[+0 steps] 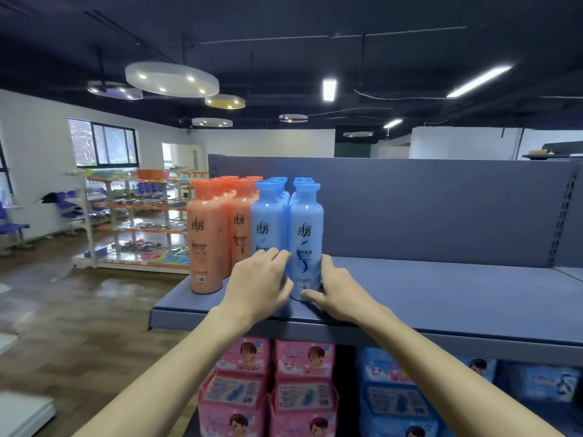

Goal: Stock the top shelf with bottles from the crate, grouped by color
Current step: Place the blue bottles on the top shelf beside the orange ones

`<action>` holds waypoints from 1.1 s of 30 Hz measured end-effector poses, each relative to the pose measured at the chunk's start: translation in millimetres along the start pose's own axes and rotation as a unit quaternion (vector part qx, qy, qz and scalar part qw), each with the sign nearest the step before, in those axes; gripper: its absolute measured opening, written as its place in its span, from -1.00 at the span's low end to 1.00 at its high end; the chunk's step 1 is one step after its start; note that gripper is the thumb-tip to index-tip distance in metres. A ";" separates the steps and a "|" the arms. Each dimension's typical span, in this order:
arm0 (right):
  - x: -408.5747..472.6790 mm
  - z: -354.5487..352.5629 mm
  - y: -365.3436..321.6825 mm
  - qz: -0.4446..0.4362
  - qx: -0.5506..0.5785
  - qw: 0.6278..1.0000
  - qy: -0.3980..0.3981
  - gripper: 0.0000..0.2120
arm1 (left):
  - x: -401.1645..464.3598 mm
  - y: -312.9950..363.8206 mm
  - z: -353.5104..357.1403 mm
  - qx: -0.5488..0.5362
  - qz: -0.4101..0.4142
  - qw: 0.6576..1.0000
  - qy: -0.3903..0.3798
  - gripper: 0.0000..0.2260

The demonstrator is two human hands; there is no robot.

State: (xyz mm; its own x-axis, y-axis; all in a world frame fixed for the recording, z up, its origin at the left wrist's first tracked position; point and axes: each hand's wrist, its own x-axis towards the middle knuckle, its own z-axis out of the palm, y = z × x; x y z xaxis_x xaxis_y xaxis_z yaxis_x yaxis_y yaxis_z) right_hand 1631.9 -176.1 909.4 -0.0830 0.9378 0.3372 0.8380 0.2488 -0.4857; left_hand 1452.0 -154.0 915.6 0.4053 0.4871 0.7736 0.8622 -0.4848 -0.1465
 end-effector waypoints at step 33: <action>-3.1 -1.8 -7.6 0.020 -0.041 0.999 0.016 -0.57 | -8.5 6.5 -10.7 -0.018 -0.013 0.999 -0.043 -0.75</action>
State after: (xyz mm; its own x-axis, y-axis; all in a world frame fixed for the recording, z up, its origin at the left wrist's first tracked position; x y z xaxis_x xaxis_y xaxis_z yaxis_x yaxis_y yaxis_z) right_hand 1626.8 -181.3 913.6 -0.0332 0.9380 0.3449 0.8819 0.1899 -0.4316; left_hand 1450.9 -169.1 914.6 0.4096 0.5596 0.7205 0.8615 -0.4970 -0.1037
